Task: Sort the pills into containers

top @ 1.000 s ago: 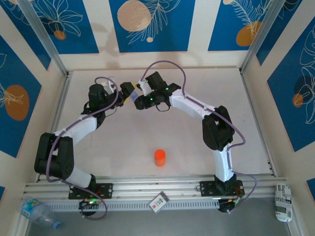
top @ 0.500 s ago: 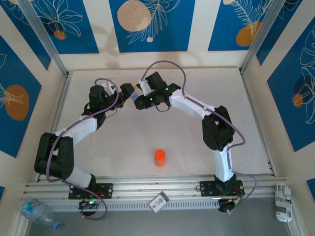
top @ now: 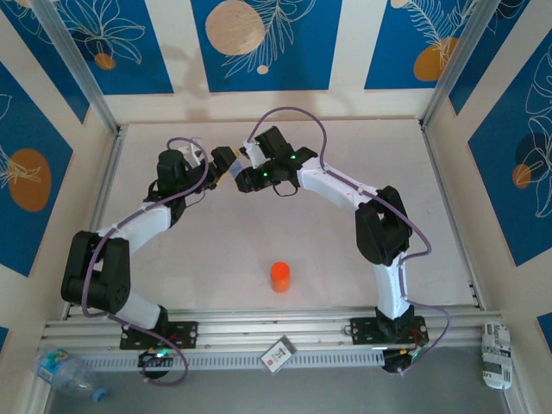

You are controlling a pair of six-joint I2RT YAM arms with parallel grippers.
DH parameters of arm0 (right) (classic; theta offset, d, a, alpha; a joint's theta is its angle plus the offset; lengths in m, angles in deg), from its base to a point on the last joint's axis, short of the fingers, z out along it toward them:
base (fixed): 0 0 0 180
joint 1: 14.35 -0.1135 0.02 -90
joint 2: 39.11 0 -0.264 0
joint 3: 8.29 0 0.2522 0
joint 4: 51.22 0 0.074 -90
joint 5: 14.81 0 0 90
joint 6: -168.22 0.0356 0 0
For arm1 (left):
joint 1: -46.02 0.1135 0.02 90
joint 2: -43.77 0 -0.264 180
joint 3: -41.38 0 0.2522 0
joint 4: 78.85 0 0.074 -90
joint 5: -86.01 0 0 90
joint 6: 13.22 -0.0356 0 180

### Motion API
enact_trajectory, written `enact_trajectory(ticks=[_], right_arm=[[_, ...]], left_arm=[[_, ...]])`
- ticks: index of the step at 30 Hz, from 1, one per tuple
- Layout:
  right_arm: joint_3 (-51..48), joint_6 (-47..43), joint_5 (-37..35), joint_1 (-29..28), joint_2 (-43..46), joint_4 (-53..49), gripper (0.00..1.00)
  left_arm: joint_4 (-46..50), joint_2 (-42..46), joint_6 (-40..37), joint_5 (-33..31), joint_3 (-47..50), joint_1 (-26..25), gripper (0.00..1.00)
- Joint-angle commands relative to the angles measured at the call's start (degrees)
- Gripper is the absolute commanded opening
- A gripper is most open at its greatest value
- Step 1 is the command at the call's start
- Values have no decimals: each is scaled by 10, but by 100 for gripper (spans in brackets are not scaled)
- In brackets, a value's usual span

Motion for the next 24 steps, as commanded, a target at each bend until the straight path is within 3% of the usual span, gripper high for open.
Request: enact_trajectory(ticks=[1, 24], right_arm=[[-7, 4, 11, -8, 15, 3, 30], [-12, 12, 9, -11, -5, 5, 30]], left_arm=[[-25, -5, 3, -1, -9, -11, 100], [-63, -7, 35, -2, -17, -26, 100]])
